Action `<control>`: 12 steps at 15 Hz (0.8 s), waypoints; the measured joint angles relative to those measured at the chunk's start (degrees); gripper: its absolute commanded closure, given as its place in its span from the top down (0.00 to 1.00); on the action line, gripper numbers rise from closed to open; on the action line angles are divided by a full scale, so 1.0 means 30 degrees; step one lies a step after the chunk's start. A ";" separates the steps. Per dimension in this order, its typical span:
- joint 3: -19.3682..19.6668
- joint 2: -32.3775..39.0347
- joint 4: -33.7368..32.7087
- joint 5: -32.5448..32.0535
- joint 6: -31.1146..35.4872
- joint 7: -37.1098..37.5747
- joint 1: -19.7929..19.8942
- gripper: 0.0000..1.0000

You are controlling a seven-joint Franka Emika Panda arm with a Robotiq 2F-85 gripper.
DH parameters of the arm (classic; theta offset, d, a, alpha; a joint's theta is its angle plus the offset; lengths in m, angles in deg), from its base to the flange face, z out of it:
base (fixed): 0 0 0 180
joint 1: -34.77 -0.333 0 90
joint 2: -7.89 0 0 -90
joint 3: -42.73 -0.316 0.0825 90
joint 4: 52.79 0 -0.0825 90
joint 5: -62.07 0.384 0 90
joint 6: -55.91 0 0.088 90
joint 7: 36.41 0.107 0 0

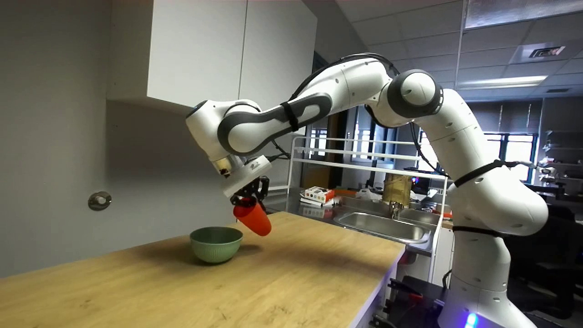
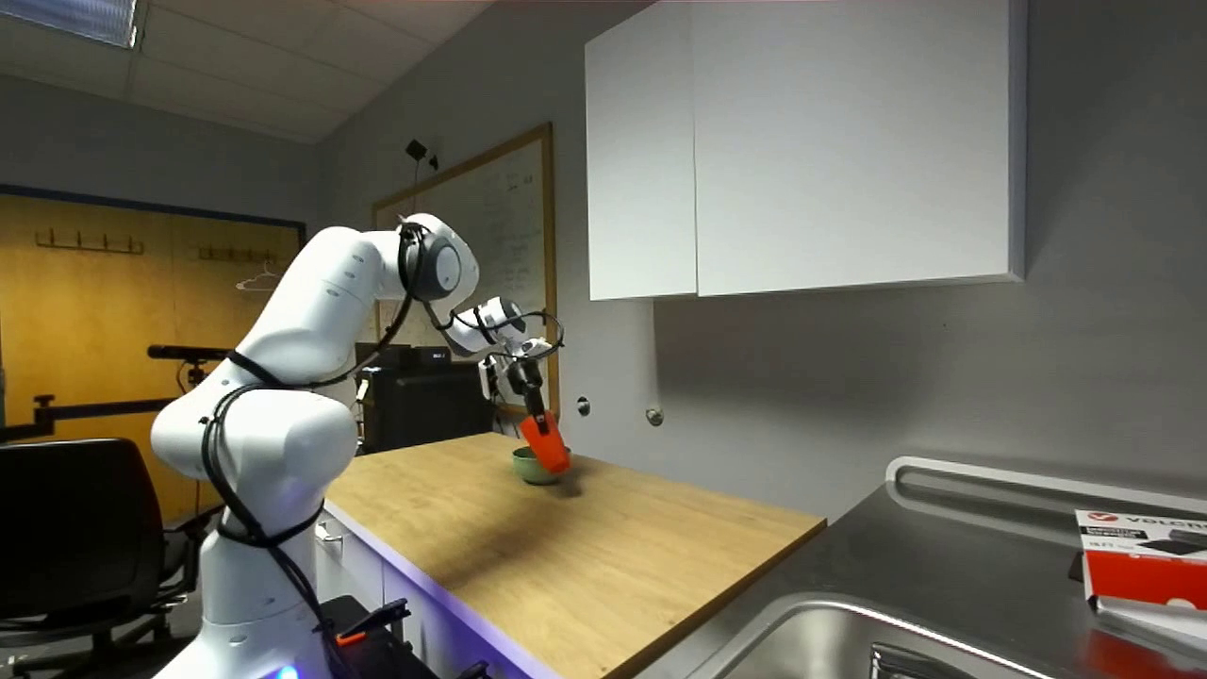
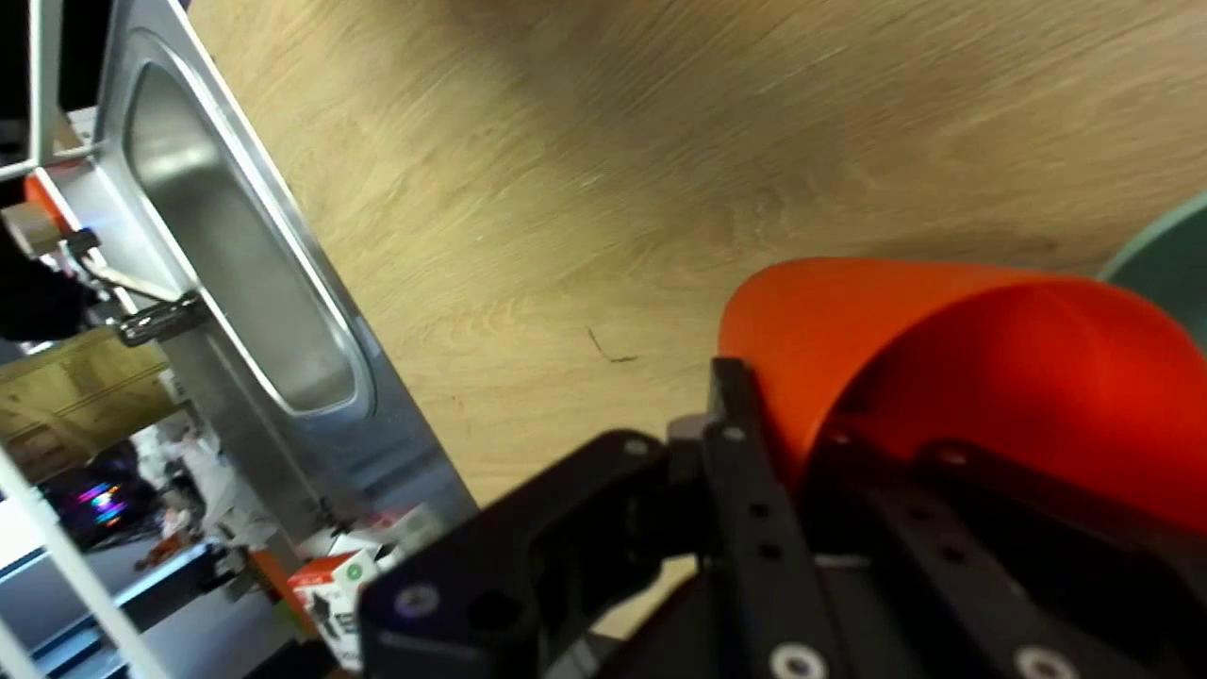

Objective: Pour the contents in the cup into the bowl

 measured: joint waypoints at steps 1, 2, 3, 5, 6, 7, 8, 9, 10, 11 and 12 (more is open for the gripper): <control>0.0258 0.0621 -0.0719 -0.0814 -0.0653 0.0339 -0.0624 0.01; 0.0471 0.1178 -0.1356 -0.1640 -0.1254 0.0680 -0.1200 0.01; 0.0654 0.1686 -0.1928 -0.2472 -0.1861 0.1019 -0.1749 0.01; 0.0904 0.2552 -0.2838 -0.4063 -0.3048 0.1710 -0.2709 0.01; 0.0987 0.2938 -0.3193 -0.4823 -0.3597 0.2050 -0.3134 0.01; 0.1072 0.3317 -0.3503 -0.5558 -0.4105 0.2374 -0.3550 0.01; 0.1154 0.3699 -0.3754 -0.6277 -0.4579 0.2722 -0.3953 0.01; 0.1237 0.4074 -0.3939 -0.6946 -0.4993 0.3107 -0.4317 0.01; 0.1312 0.4446 -0.4051 -0.7581 -0.5399 0.3529 -0.4629 0.01; 0.1386 0.4802 -0.4112 -0.8165 -0.5783 0.3941 -0.4880 0.01; 0.1451 0.5147 -0.4126 -0.8706 -0.6183 0.4350 -0.5081 0.01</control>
